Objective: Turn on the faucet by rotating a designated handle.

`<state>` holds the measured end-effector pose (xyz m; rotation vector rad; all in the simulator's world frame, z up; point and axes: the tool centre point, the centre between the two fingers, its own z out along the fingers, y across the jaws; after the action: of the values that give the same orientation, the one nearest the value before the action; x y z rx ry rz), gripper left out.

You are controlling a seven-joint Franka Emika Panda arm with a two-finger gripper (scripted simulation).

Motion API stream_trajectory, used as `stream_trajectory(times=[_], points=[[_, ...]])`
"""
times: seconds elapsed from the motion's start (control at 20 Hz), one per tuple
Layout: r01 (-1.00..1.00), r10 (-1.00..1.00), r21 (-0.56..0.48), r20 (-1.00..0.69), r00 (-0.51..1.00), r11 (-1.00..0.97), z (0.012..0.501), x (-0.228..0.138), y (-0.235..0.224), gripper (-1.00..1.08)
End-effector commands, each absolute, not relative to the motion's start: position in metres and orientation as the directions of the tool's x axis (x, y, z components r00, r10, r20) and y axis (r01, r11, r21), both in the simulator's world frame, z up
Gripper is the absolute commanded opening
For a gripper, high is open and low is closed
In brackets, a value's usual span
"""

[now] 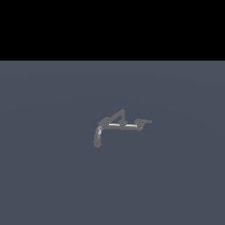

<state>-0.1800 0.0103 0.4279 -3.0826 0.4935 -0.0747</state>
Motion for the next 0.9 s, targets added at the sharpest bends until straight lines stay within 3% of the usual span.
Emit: stream_trajectory(times=[0.0,0.85], points=[[-0.375,-0.376,-0.027,0.042,0.926,-0.927,0.410,-0.166,0.011,-1.00],[-0.740,-0.740,-0.028,0.022,0.672,-0.672,0.292,-0.075,-0.005,-1.00]])
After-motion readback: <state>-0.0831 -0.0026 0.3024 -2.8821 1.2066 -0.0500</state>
